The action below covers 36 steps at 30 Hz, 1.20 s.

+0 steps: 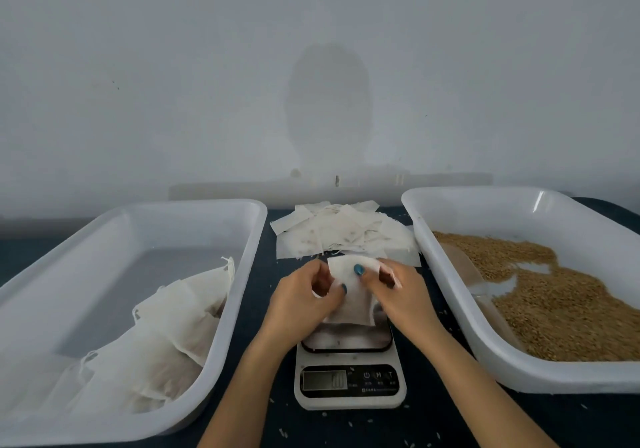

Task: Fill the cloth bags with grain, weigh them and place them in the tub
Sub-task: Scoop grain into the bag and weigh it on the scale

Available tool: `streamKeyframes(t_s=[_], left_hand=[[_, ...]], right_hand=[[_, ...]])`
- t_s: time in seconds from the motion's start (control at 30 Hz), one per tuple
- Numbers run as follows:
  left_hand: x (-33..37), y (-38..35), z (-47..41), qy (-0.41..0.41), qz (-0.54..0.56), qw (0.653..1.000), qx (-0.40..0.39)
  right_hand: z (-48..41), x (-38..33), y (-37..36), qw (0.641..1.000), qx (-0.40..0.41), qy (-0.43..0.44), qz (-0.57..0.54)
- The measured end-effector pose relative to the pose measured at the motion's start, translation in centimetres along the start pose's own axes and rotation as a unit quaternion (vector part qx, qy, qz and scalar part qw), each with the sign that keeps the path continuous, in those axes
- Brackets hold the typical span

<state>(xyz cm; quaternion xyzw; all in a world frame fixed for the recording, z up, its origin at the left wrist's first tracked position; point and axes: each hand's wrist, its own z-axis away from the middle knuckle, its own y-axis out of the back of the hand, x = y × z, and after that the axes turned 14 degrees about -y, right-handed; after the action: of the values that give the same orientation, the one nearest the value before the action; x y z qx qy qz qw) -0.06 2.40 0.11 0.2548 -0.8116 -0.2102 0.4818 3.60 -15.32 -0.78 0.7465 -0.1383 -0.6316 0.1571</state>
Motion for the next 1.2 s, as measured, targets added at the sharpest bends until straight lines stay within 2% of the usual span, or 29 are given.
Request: streamKeyframes(t_s=[0.1, 0.23, 0.33, 0.53, 0.93, 1.2], left_hand=[[-0.7, -0.3, 0.0, 0.017, -0.036, 0.999, -0.021], [-1.4, -0.7, -0.5, 0.058, 0.101, 0.993, 0.029], [-2.0, -1.2, -0.6, 0.088, 0.147, 0.984, 0.046], [-2.8, -1.3, -0.8, 0.058, 0.128, 0.987, 0.075], [-3.3, -1.4, -0.9, 0.073, 0.101, 0.988, 0.086], [-2.4, -1.5, -0.2, 0.033, 0.021, 0.999, 0.022]], right_hand=[[0.0, 1.4, -0.2, 0.999, 0.012, 0.024, 0.042], [0.1, 2.9, -0.1, 0.999, 0.031, 0.030, 0.032], [-0.2, 3.8, 0.2, 0.998, 0.060, 0.015, 0.028], [-0.2, 3.8, 0.4, 0.997, 0.081, 0.004, 0.019], [0.3, 3.1, 0.7, 0.995, 0.095, 0.018, 0.025], [0.1, 3.2, 0.7, 0.996, 0.083, 0.013, 0.026]])
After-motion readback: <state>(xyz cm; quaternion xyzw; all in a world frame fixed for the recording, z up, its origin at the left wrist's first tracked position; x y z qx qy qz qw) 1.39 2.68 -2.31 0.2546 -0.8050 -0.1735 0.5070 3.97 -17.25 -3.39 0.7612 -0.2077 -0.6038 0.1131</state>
